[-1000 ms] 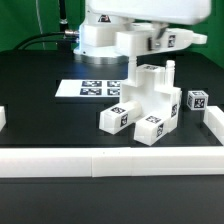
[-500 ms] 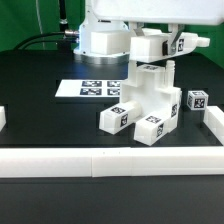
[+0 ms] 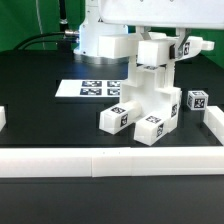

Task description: Assemble chair

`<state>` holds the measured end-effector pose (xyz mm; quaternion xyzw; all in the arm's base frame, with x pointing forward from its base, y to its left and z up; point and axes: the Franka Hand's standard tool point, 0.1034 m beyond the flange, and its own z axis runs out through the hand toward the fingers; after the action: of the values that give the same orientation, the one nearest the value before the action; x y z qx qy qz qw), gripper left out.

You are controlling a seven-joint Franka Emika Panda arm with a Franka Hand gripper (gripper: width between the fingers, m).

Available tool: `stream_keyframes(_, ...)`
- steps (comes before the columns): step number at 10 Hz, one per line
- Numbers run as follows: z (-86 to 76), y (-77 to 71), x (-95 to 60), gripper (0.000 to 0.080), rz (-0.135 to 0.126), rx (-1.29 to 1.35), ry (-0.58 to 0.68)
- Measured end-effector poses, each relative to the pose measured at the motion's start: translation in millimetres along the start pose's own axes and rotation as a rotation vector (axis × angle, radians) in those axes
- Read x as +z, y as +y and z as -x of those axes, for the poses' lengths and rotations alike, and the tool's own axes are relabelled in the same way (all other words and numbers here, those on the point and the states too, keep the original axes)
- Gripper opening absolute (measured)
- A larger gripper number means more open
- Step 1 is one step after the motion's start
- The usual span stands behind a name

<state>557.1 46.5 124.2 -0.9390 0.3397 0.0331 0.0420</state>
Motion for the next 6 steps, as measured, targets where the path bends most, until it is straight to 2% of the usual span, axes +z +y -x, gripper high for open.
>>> stream_keyframes(2, 2.5, 2.6, 3.6, 0.0284, 0.003, 0.002, -0.001)
stream_keyframes(5, 4.1, -0.1, 4.4, 0.0284, -0.009, 0.005, 0.018)
stream_keyframes(6, 4.3, 1.8, 7.8, 0.0284, -0.004, 0.005, 0.015)
